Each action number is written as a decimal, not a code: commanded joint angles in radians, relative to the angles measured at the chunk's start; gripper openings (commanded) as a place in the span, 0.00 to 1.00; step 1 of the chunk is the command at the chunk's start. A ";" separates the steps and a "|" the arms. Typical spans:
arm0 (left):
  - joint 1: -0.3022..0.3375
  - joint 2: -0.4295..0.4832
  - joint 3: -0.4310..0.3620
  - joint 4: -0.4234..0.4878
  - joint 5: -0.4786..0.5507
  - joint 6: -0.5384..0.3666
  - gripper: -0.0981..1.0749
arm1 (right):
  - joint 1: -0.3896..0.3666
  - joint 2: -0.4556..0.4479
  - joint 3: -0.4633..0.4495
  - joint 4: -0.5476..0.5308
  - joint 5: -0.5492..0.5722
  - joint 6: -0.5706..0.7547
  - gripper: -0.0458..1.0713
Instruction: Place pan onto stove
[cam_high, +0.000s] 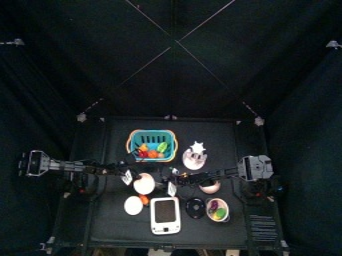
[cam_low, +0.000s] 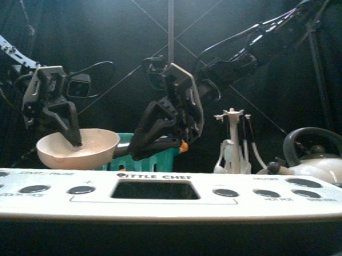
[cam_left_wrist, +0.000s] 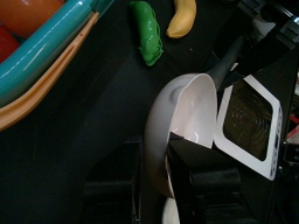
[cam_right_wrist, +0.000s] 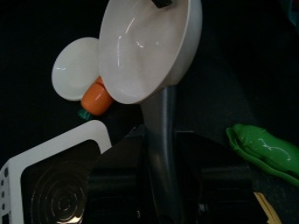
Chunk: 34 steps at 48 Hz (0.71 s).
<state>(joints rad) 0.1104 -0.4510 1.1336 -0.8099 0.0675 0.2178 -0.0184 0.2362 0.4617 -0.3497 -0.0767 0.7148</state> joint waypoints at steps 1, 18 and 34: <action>-0.008 -0.008 -0.044 -0.006 -0.005 -0.009 0.57 | -0.005 -0.049 -0.029 0.000 -0.008 -0.003 0.28; -0.144 0.078 -0.147 -0.094 0.000 -0.011 0.57 | 0.097 -0.204 0.101 0.083 0.012 -0.002 0.28; -0.293 0.314 -0.324 -0.123 0.000 -0.009 0.57 | 0.225 -0.258 0.221 0.218 0.020 -0.002 0.28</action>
<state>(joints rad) -0.1549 -0.1703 0.8774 -0.9250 0.0706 0.2086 0.1871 0.0261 0.6826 -0.1442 -0.0568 0.7179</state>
